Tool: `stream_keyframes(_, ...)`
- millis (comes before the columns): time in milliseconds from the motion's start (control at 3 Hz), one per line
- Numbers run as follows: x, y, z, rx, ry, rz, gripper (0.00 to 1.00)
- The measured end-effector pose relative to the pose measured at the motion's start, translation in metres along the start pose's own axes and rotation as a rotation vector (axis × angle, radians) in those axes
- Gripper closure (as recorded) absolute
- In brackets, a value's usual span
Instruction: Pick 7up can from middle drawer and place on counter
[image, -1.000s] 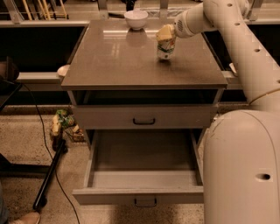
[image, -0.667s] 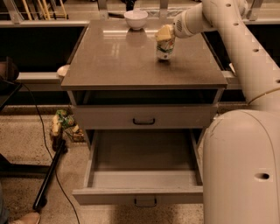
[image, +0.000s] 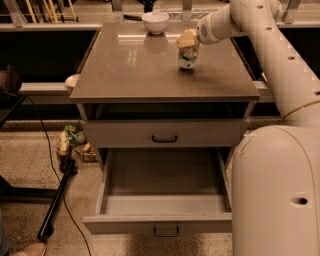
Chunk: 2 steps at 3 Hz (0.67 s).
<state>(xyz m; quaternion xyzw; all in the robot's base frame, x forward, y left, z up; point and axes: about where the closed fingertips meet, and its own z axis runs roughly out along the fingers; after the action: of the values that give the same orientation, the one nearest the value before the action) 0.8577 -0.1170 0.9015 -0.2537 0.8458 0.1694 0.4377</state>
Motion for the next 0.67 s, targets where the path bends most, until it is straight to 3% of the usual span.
stream_keyframes(333,0.0004,0.0018,0.0017,-0.005,0.001,-0.005,0.13)
stream_keyframes(667,0.0004,0.0032,0.0027,-0.009,0.002,-0.009,0.00)
